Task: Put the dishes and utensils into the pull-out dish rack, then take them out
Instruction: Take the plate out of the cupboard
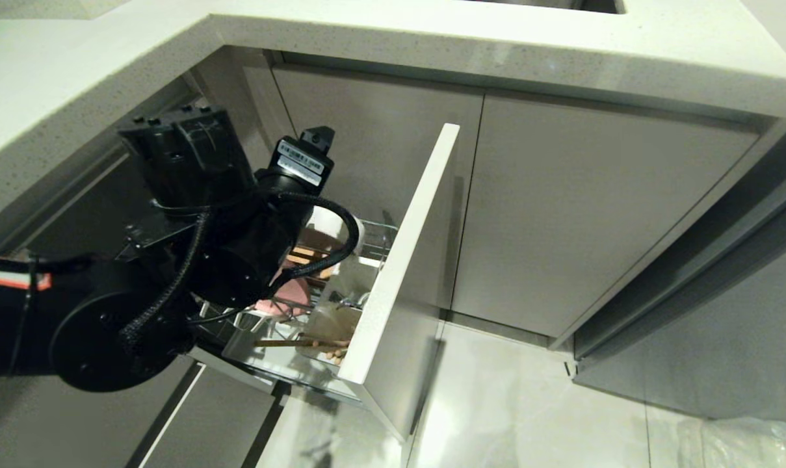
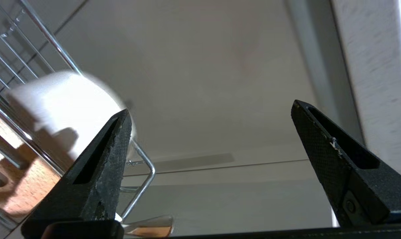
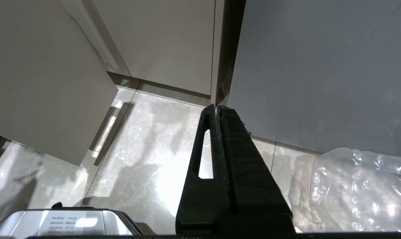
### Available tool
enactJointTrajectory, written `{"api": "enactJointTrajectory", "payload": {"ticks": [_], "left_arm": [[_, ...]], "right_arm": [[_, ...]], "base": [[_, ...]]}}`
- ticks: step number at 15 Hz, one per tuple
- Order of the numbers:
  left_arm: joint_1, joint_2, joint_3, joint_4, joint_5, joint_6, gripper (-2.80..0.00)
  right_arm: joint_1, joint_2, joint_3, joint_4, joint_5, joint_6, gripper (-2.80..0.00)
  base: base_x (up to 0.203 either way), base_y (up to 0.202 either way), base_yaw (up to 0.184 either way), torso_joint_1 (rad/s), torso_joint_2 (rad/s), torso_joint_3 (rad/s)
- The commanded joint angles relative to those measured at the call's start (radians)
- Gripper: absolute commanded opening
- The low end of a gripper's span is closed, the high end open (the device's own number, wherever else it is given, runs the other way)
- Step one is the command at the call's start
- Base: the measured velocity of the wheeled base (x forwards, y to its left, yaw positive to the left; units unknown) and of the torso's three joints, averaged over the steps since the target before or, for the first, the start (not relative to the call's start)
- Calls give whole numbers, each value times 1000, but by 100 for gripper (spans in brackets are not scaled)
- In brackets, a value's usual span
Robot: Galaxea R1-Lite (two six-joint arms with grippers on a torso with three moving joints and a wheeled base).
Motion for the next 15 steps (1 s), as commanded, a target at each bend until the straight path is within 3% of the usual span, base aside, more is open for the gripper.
{"api": "enactJointTrajectory", "payload": {"ticks": [1,6,7,11,15], "left_arm": [[0,-23,10,-3,6,-6,0],[-10,-40,6,-3,18,12,0],[-10,-45,6,-4,19,27,-280],[-10,-108,2,32,20,169,-280],[-7,-238,-16,67,18,436,-280]], "right_arm": [[0,1,0,0,0,0,-280],[0,1,0,0,0,0,-280],[0,1,0,0,0,0,-280],[0,1,0,0,0,0,-280],[0,1,0,0,0,0,-280]], "base": [[0,0,0,0,0,0],[0,0,0,0,0,0],[0,0,0,0,0,0],[0,0,0,0,0,0],[0,0,0,0,0,0]]}}
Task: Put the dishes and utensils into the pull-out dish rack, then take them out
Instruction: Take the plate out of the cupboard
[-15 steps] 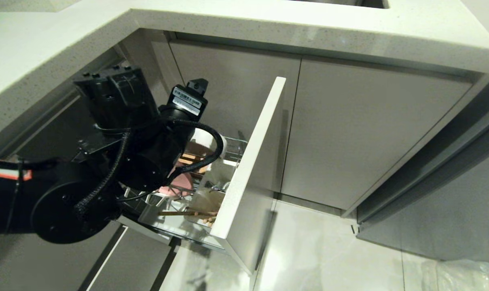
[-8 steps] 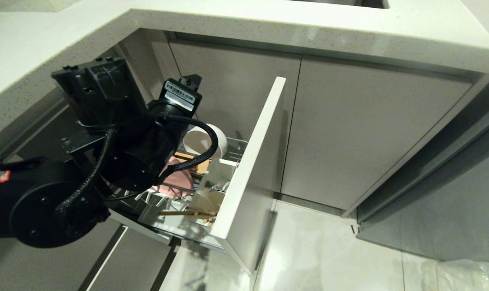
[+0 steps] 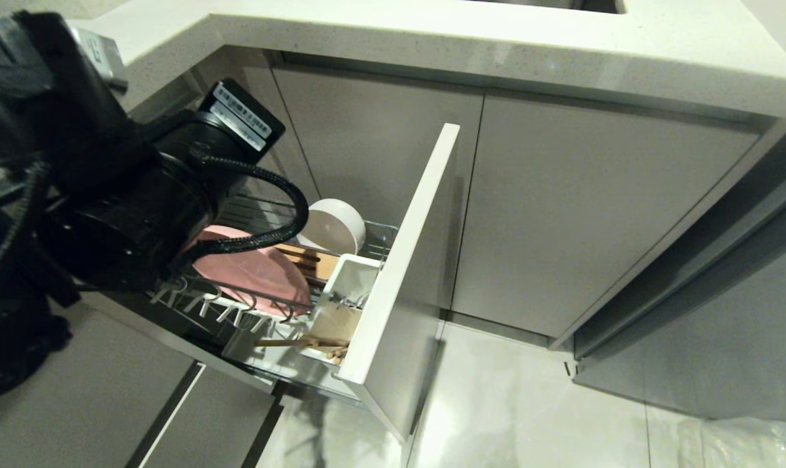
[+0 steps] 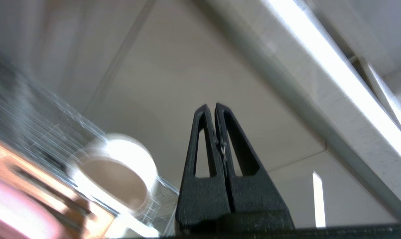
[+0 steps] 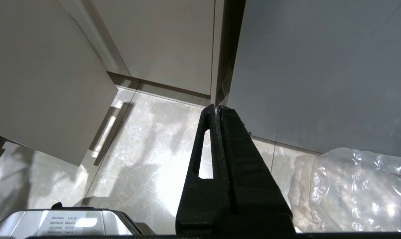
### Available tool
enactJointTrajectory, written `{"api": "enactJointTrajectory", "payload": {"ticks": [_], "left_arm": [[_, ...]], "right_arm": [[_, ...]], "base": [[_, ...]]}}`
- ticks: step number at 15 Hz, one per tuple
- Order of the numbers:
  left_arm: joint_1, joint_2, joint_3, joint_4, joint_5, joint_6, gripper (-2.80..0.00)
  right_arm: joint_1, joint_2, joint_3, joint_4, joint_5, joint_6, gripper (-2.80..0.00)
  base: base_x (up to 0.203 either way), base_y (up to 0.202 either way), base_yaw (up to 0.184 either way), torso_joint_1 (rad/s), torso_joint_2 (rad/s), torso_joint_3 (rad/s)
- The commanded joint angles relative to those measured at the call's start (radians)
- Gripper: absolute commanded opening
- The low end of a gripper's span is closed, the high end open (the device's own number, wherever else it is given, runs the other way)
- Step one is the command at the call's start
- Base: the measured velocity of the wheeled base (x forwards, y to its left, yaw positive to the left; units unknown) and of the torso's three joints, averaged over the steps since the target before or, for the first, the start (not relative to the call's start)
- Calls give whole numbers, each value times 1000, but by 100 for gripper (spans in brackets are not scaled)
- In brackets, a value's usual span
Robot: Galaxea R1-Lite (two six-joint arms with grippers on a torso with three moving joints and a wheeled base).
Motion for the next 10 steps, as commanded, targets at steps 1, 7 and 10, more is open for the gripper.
{"api": "enactJointTrajectory", "payload": {"ticks": [1,7,10], "left_arm": [[2,-88,-13,1,3,125,-280],[171,-342,-41,46,-51,477,-280],[378,-534,-43,342,-221,524,-280]], "right_arm": [[0,1,0,0,0,0,-280],[0,1,0,0,0,0,-280],[0,1,0,0,0,0,-280]], "base": [[0,0,0,0,0,0],[0,0,0,0,0,0],[0,0,0,0,0,0]]}}
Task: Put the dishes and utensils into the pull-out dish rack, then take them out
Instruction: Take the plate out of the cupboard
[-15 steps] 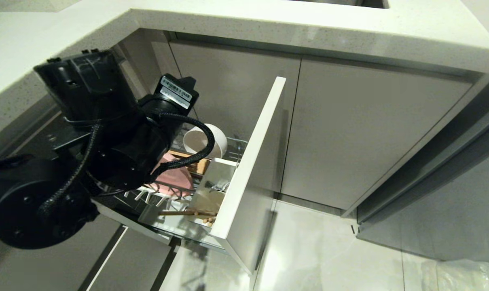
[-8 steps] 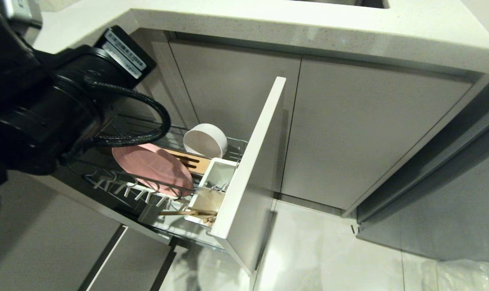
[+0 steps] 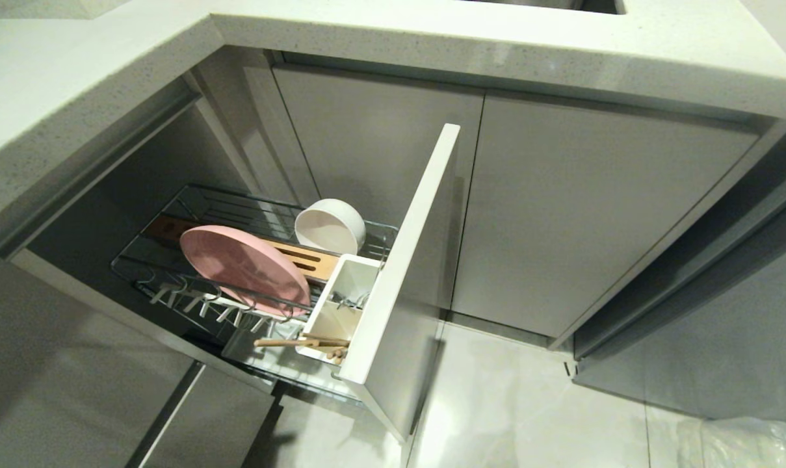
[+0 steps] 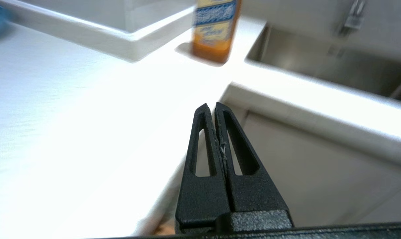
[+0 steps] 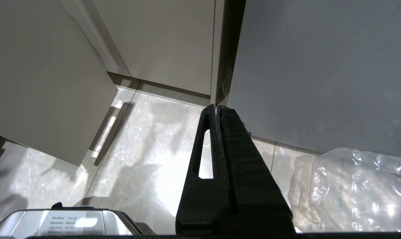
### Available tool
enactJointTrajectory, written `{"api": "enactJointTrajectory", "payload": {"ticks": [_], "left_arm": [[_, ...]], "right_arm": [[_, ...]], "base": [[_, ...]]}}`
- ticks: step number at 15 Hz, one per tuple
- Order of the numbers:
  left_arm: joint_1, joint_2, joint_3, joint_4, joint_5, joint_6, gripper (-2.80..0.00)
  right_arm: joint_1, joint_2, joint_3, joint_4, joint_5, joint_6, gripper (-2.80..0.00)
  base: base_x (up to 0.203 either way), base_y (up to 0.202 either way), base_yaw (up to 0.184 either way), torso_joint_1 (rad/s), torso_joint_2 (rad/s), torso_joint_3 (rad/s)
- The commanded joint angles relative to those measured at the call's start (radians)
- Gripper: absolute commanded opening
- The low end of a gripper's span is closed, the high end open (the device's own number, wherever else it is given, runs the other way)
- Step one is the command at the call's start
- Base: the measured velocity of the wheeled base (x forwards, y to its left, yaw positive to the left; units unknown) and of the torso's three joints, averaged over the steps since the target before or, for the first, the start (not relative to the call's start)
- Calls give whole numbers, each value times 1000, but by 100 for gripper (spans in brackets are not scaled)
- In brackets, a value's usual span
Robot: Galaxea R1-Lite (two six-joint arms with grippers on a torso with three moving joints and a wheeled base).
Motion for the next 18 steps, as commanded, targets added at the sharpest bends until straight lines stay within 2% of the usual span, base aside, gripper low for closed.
{"api": "enactJointTrajectory", "payload": {"ticks": [1,3,4,6,9,13,15,18], "left_arm": [[107,-178,1,217,-94,2,-280],[237,-349,15,462,-319,-8,-280],[274,-429,27,560,-416,-13,-280],[314,-577,57,733,-532,-22,-280],[315,-735,112,895,-596,-25,-280],[327,-885,320,920,-616,-26,-280],[326,-926,452,879,-616,-25,-280],[326,-967,650,717,-614,-23,-280]], "right_arm": [[0,1,0,0,0,0,-280],[0,1,0,0,0,0,-280],[0,1,0,0,0,0,-280],[0,1,0,0,0,0,-280],[0,1,0,0,0,0,-280],[0,1,0,0,0,0,-280],[0,1,0,0,0,0,-280],[0,1,0,0,0,0,-280]], "base": [[0,0,0,0,0,0],[0,0,0,0,0,0],[0,0,0,0,0,0],[0,0,0,0,0,0],[0,0,0,0,0,0],[0,0,0,0,0,0],[0,0,0,0,0,0],[0,0,0,0,0,0]]}}
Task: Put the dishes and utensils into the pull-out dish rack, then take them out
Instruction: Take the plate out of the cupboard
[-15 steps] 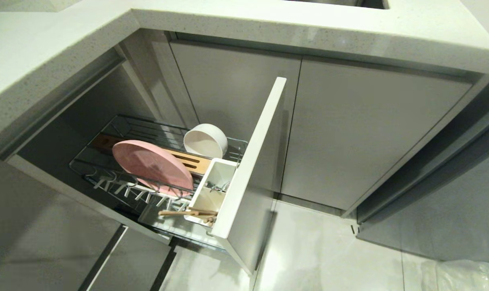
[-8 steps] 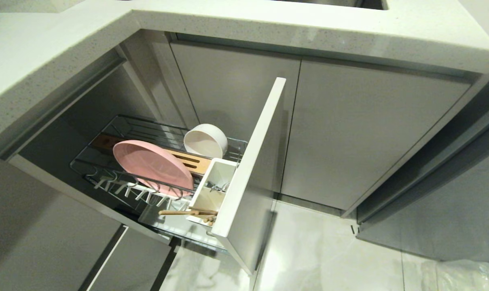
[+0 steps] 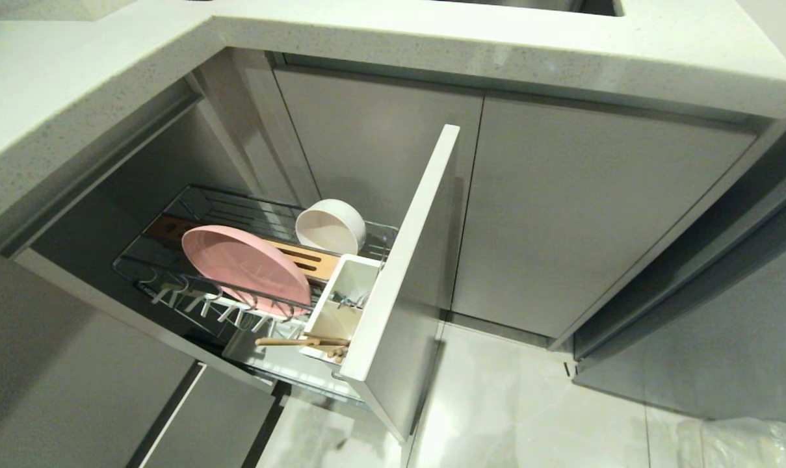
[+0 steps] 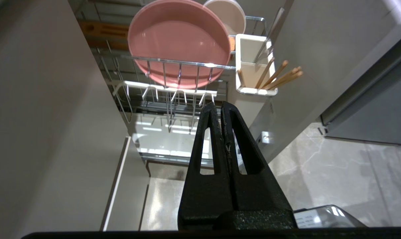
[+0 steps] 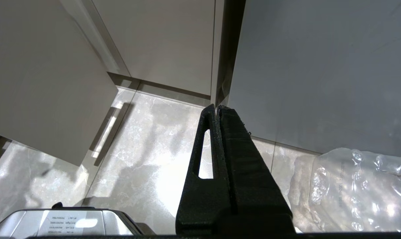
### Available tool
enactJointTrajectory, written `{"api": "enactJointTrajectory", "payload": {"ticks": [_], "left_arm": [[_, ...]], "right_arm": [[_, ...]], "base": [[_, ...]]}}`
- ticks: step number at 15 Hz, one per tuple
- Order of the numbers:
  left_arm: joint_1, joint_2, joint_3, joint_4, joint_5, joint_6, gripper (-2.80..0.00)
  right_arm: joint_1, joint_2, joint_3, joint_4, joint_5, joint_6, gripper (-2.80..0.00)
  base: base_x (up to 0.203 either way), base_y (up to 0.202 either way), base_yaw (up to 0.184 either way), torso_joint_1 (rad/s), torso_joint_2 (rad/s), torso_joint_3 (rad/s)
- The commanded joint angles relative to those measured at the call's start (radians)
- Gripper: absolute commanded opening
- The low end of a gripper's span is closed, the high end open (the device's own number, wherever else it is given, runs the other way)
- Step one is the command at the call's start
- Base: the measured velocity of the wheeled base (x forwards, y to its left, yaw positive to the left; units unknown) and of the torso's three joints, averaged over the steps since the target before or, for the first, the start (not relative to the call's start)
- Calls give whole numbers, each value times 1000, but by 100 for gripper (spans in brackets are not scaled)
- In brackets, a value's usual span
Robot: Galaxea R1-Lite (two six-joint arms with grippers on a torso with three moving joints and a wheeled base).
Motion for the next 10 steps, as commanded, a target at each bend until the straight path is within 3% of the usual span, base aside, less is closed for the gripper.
{"api": "enactJointTrajectory", "payload": {"ticks": [1,6,10], "left_arm": [[0,-40,108,-70,0,2,-280],[0,-102,351,-216,1,10,-280],[0,-102,376,-262,11,-2,-280]], "right_arm": [[0,1,0,0,0,0,-280],[0,1,0,0,0,0,-280],[0,1,0,0,0,0,-280]], "base": [[0,0,0,0,0,0],[0,0,0,0,0,0],[0,0,0,0,0,0]]}}
